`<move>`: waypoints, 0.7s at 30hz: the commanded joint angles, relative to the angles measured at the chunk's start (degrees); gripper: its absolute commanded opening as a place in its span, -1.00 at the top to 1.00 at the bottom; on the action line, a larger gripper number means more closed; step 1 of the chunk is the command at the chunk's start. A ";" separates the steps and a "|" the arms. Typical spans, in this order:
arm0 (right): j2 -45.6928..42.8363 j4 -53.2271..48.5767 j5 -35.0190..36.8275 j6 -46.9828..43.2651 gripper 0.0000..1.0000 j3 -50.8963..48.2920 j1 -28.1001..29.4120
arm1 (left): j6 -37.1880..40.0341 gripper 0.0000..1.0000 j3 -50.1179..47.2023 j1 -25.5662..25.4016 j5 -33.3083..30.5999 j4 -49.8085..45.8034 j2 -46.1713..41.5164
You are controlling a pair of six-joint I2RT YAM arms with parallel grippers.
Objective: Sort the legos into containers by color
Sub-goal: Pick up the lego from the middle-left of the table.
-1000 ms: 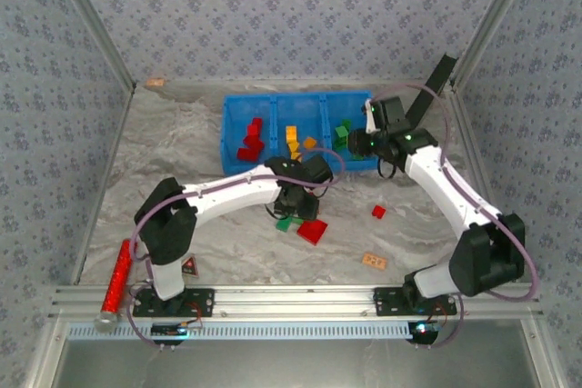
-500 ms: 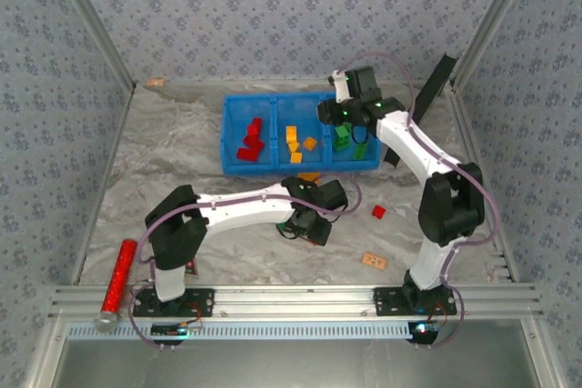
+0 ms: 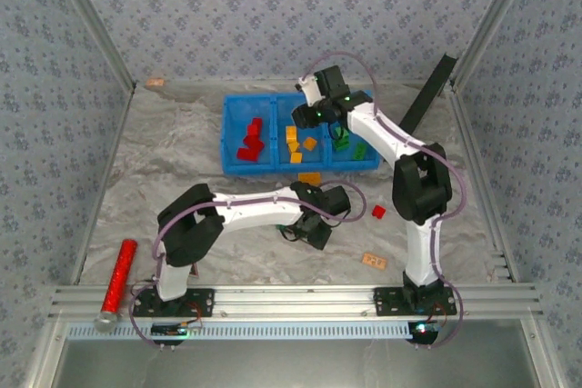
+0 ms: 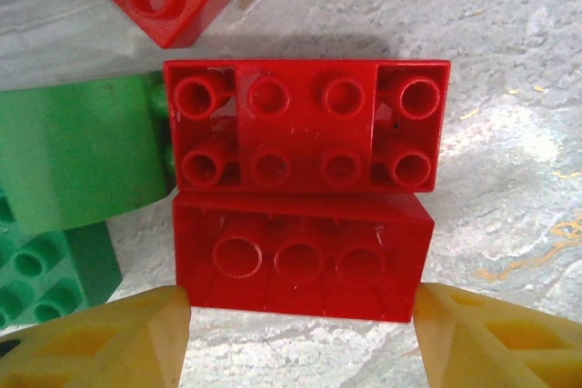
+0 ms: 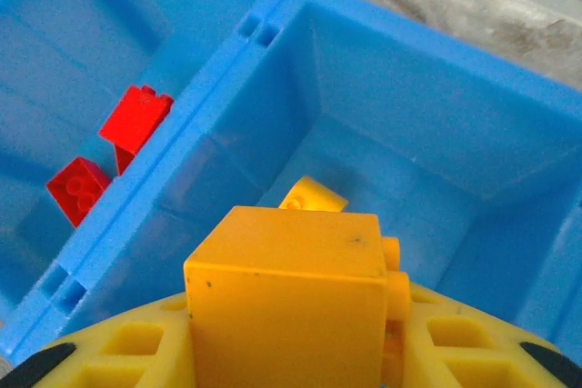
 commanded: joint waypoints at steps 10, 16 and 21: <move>6.23 -6.35 1.37 -3.96 -0.01 6.00 1.10 | 2.56 -0.34 2.44 -0.48 -0.51 1.05 3.21; 7.04 -6.92 0.75 -4.12 -0.22 6.29 1.06 | 3.30 -0.35 2.46 -0.48 -0.01 1.33 3.43; 7.65 -7.44 0.24 -4.45 -0.29 6.64 0.81 | 3.99 -0.38 2.62 -0.46 0.92 1.47 3.25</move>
